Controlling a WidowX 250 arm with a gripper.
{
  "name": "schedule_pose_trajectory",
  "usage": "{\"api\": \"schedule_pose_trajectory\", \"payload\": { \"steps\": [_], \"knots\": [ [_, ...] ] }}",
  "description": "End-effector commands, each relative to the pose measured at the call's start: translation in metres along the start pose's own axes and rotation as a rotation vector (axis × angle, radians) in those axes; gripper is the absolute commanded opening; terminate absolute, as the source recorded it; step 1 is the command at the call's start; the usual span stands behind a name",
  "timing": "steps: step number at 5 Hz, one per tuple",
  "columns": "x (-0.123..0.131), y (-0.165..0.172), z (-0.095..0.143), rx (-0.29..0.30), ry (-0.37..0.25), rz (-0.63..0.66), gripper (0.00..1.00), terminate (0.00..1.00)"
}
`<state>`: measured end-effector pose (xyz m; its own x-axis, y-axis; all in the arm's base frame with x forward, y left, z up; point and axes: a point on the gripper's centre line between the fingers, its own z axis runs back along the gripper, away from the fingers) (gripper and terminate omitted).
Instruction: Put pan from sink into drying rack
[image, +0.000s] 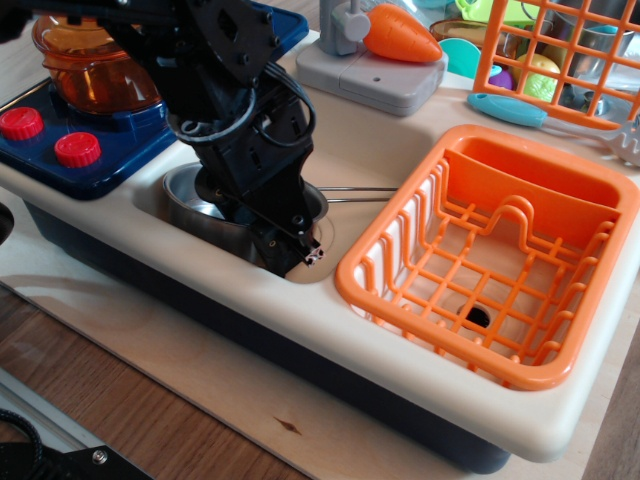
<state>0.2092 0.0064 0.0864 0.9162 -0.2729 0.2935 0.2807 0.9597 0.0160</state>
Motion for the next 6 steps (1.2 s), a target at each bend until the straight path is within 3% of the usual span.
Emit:
{"api": "schedule_pose_trajectory", "payload": {
  "steps": [1,2,3,4,5,6],
  "knots": [
    [0.007,-0.001,0.010,0.017,0.000,0.013,0.00,0.00],
    [0.013,-0.003,0.023,0.033,0.031,0.019,0.00,0.00],
    [0.017,-0.008,0.051,0.103,0.052,0.052,0.00,0.00],
    [0.016,-0.028,0.078,0.242,0.008,0.099,0.00,0.00],
    [0.017,-0.048,0.081,0.350,-0.179,0.117,0.00,0.00],
    [0.024,-0.062,0.073,0.378,-0.357,0.095,0.00,0.00]
  ]
}}
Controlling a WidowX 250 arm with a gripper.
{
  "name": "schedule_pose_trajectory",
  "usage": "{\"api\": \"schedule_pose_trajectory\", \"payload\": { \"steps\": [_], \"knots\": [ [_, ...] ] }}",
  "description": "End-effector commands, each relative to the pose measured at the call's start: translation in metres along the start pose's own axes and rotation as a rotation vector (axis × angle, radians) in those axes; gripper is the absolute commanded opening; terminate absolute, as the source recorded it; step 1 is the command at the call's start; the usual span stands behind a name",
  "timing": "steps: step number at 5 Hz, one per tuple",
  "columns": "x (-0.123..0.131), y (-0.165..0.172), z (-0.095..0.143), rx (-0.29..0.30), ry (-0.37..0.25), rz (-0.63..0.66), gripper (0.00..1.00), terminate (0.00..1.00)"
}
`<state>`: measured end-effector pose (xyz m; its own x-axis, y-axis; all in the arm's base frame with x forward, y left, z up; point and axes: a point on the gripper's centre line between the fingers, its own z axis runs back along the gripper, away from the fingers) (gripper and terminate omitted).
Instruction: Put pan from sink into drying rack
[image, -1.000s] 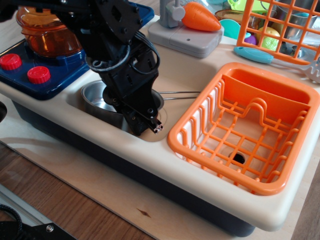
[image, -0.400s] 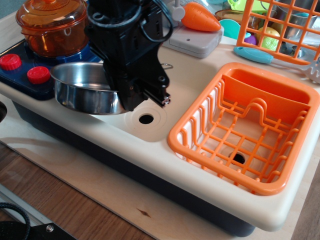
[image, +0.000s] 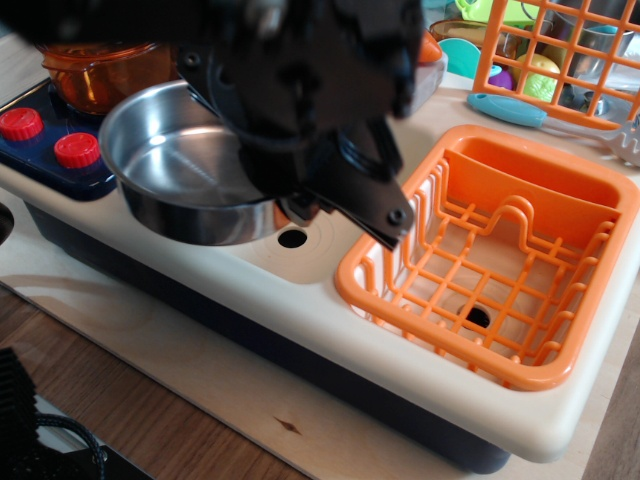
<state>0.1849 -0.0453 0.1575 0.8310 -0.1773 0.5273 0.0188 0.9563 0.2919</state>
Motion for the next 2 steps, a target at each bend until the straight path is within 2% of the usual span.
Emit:
{"api": "schedule_pose_trajectory", "payload": {
  "steps": [1,2],
  "knots": [
    [0.018,-0.027,-0.001,-0.018,-0.201,0.053,0.00,0.00],
    [0.025,-0.046,-0.001,-0.061,-0.254,0.085,0.00,0.00]
  ]
}}
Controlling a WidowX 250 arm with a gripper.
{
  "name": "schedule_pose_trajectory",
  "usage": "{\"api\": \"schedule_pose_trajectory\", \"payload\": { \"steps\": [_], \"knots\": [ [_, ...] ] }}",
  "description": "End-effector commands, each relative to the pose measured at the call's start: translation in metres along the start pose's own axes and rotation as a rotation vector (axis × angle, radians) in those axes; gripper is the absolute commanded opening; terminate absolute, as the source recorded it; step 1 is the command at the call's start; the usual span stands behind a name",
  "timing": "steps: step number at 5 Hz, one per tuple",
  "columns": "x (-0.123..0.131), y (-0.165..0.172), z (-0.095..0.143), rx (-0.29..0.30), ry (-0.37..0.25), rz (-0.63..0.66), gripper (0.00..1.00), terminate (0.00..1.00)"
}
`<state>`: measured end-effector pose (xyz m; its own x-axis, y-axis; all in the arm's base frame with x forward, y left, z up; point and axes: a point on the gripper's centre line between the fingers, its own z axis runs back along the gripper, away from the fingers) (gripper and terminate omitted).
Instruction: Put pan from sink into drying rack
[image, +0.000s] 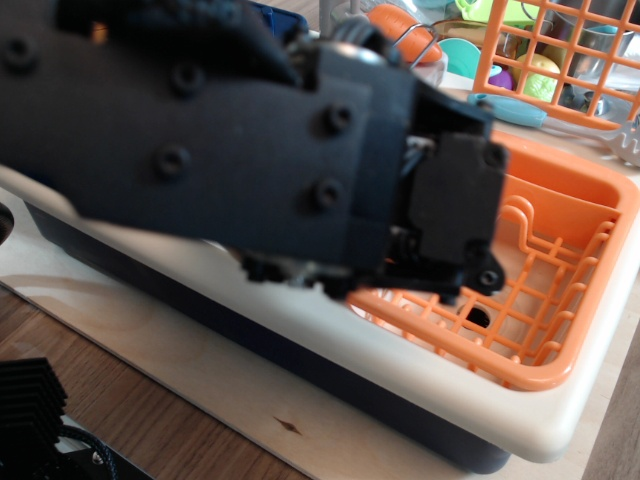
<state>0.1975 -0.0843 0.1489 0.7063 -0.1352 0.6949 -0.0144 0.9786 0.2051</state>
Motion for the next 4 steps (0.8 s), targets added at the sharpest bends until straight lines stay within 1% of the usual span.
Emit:
{"api": "schedule_pose_trajectory", "payload": {
  "steps": [1,2,3,4],
  "knots": [
    [0.025,-0.030,0.001,-0.065,-0.060,0.027,0.00,0.00],
    [0.039,-0.049,-0.002,-0.126,-0.052,0.051,1.00,0.00],
    [0.046,-0.062,-0.014,-0.178,-0.082,0.069,1.00,0.00],
    [0.046,-0.062,-0.014,-0.178,-0.082,0.069,1.00,1.00]
  ]
}}
